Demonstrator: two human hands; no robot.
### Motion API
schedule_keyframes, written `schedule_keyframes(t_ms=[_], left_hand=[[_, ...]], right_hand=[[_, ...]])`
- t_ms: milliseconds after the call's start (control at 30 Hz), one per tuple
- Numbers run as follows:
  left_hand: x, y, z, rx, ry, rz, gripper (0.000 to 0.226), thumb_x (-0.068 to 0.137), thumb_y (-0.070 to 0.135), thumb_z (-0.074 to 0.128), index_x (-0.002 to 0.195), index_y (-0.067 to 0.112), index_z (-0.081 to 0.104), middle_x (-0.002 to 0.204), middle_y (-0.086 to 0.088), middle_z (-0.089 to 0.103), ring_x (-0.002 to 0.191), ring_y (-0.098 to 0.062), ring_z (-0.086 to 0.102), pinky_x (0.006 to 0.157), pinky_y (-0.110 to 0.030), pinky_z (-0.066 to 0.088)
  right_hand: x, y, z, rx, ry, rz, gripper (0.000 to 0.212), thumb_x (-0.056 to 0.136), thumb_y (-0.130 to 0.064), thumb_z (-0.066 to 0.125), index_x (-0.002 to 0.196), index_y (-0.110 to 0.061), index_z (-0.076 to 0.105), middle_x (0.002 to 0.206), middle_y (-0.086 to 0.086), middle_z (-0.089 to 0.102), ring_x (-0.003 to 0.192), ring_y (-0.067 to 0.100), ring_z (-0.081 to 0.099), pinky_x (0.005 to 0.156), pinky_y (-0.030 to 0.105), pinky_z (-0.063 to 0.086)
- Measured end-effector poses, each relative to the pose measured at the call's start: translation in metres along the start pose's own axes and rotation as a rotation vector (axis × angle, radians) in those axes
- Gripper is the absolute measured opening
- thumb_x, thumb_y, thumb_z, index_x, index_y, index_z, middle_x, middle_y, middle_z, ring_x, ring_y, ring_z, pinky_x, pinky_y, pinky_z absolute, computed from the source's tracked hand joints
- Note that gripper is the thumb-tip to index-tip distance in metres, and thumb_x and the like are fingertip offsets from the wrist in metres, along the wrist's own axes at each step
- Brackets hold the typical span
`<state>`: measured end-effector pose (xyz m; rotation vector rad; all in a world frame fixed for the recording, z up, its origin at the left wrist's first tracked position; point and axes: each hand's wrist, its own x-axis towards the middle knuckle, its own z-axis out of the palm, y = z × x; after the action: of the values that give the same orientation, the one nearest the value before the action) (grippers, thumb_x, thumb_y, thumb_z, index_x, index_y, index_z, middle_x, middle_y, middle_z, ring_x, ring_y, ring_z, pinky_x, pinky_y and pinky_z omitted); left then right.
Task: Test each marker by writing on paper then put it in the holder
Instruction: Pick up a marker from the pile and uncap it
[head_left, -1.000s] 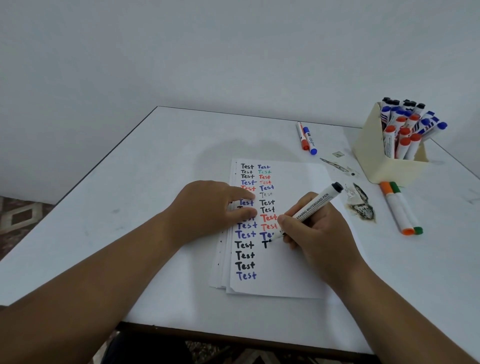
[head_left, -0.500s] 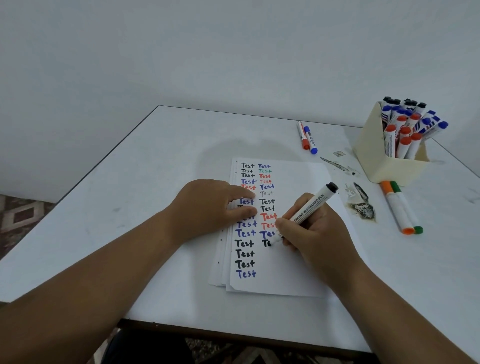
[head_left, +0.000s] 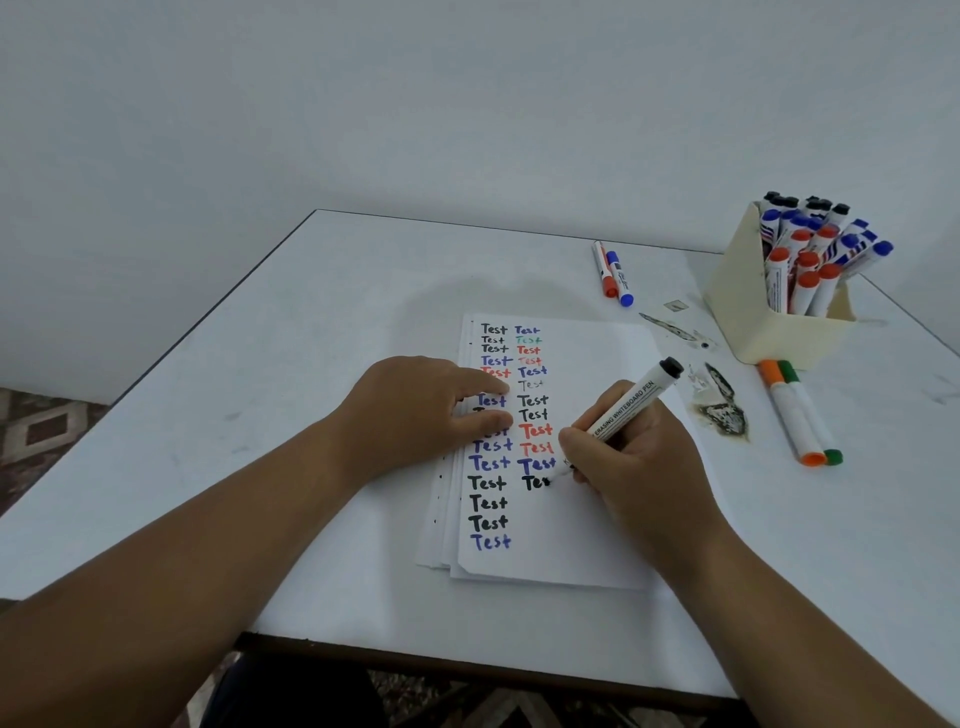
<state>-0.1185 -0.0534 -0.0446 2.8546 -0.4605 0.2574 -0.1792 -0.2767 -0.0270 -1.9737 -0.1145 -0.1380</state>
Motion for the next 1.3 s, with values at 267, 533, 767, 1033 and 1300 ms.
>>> schedule_keyframes(t_ms=[267,533,767,1033,1300], left_hand=[[0.000,-0.001,-0.001,0.004,-0.009,0.008,0.053,0.085,0.082,0.038,0.128,0.055,0.056,0.103,0.018,0.067,0.081,-0.001,0.048,0.065,-0.019,0.033],[-0.002,0.002,-0.002,0.019,0.009,0.035,0.054,0.087,0.078,0.042,0.132,0.049,0.055,0.082,0.019,0.059,0.077,-0.004,0.049,0.065,-0.025,0.037],[-0.009,0.005,-0.003,-0.178,0.033,0.197,0.058,0.102,0.029,0.043,0.155,0.035,0.020,0.091,0.014,0.047,0.088,-0.006,0.041,0.075,-0.017,0.037],[-0.009,0.022,-0.001,-0.343,-0.004,0.206,0.090,0.102,0.030,0.053,0.142,0.061,-0.021,0.114,0.018,0.061,0.107,0.002,0.045,0.089,-0.002,0.031],[-0.009,0.023,-0.001,-0.346,0.039,0.232,0.096,0.100,0.028,0.058,0.138,0.061,-0.024,0.114,0.018,0.063,0.105,0.003,0.042,0.088,0.003,0.028]], right_hand=[[0.000,0.000,-0.001,-0.021,0.015,0.008,0.013,0.080,-0.006,0.065,0.074,-0.002,0.055,0.066,0.013,0.060,0.057,0.013,0.050,0.054,0.031,0.045],[0.003,0.006,-0.001,0.036,0.040,0.016,0.012,0.079,-0.005,0.065,0.072,-0.007,0.055,0.061,0.007,0.059,0.055,0.011,0.049,0.051,0.020,0.041],[0.015,0.013,-0.006,0.493,0.070,0.061,0.015,0.087,-0.003,0.074,0.094,0.003,0.063,0.079,0.021,0.069,0.072,0.031,0.068,0.070,0.035,0.058],[0.010,0.011,-0.005,0.672,0.006,0.007,0.009,0.093,0.011,0.058,0.098,0.005,0.062,0.096,0.026,0.070,0.095,0.036,0.073,0.089,0.044,0.059],[0.010,0.012,-0.006,0.665,0.045,-0.029,0.007,0.092,0.011,0.059,0.095,0.005,0.061,0.095,0.029,0.070,0.094,0.038,0.073,0.087,0.045,0.060]])
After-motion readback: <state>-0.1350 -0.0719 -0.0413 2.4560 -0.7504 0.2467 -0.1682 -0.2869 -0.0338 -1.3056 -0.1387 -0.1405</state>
